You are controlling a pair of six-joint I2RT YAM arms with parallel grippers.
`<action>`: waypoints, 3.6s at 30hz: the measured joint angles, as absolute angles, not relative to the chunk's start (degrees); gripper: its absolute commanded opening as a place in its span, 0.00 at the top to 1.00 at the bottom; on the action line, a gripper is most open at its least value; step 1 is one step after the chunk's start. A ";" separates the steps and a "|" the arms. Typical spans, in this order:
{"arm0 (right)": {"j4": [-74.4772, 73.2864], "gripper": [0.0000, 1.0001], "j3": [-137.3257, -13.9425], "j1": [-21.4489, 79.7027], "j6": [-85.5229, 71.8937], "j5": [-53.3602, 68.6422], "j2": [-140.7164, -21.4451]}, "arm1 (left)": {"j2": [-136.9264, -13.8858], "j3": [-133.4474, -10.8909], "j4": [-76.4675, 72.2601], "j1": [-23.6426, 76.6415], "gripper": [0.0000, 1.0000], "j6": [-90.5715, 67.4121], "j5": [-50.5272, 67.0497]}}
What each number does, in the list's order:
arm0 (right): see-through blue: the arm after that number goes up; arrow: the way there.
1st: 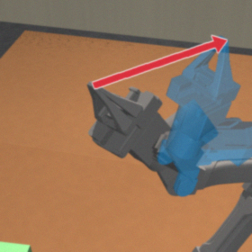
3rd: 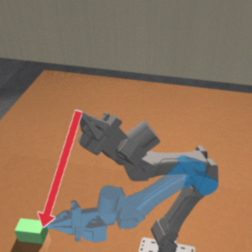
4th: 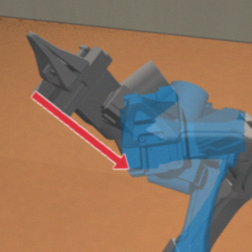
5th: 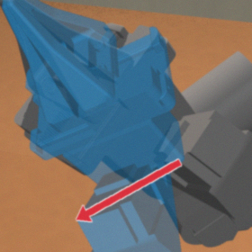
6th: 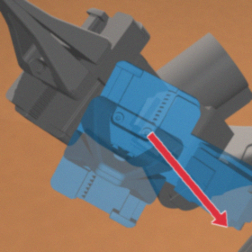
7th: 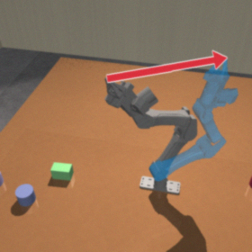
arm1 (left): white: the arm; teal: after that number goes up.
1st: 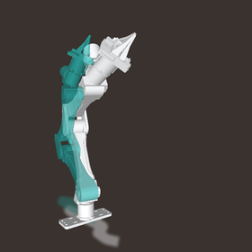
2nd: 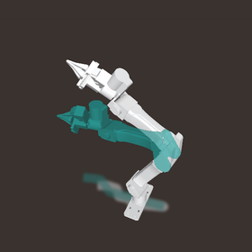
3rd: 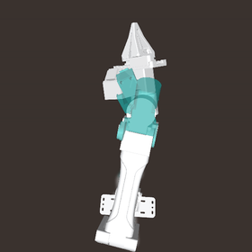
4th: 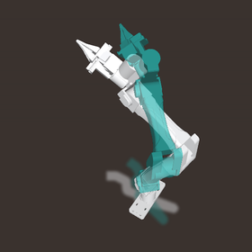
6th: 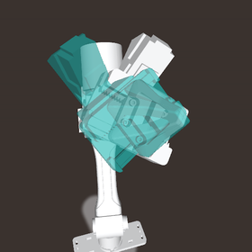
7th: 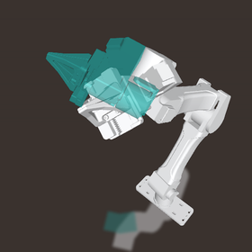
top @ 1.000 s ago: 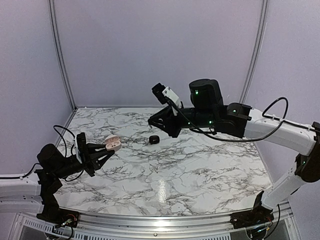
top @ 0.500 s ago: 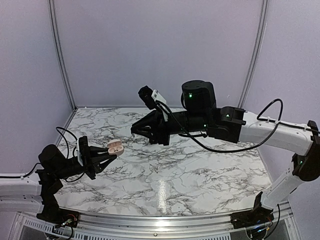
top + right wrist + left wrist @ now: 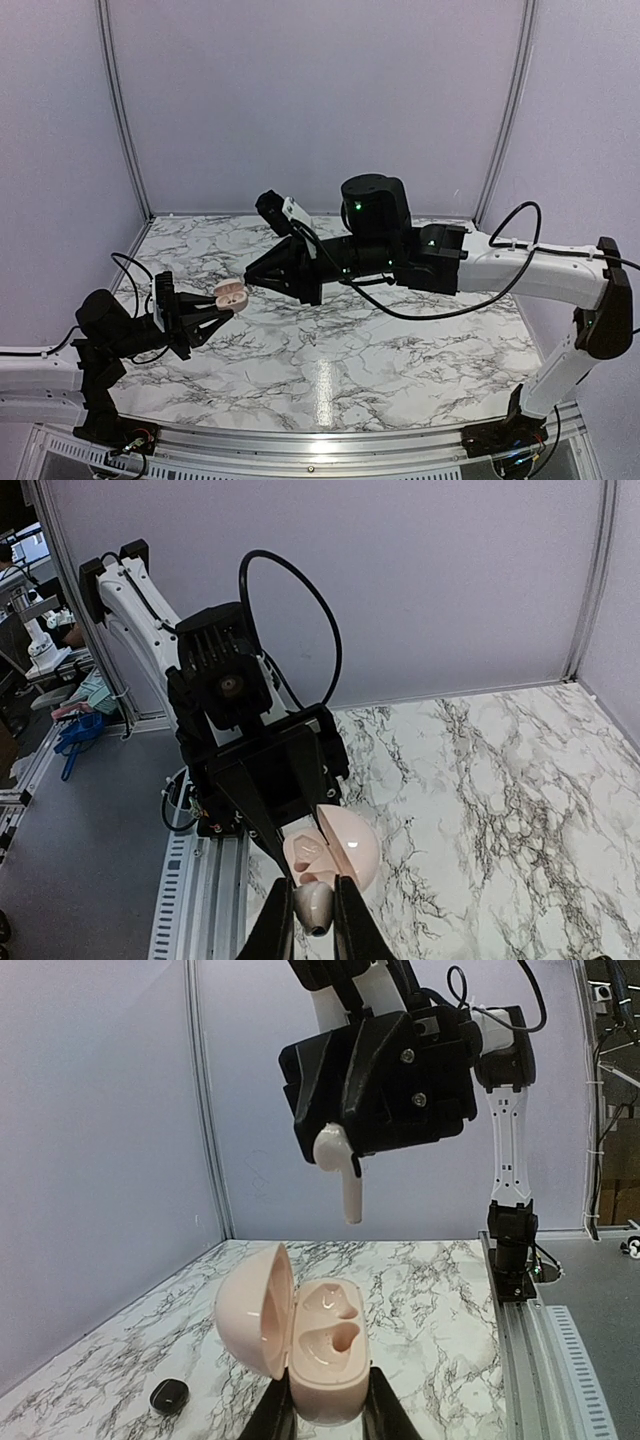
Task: Insert the wireless bluetooth earbuds into the charging case
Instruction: Place the right earbud in the right side groove of the charging case, then pick up the left earbud from the center of the board.
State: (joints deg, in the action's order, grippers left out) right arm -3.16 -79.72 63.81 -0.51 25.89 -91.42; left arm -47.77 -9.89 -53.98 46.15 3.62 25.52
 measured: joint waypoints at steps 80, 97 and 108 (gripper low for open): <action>2.55 0.66 -79.68 68.05 -1.67 13.69 -96.75 | -47.53 -9.89 -55.33 46.19 1.00 1.63 19.86; 1.26 0.62 -78.17 64.88 -0.27 11.55 -90.74 | -47.57 -9.89 -55.48 46.19 1.00 1.06 18.81; -7.57 0.66 -73.56 50.22 -1.67 11.03 -92.71 | -48.29 -10.55 -53.69 46.19 1.00 -3.33 11.66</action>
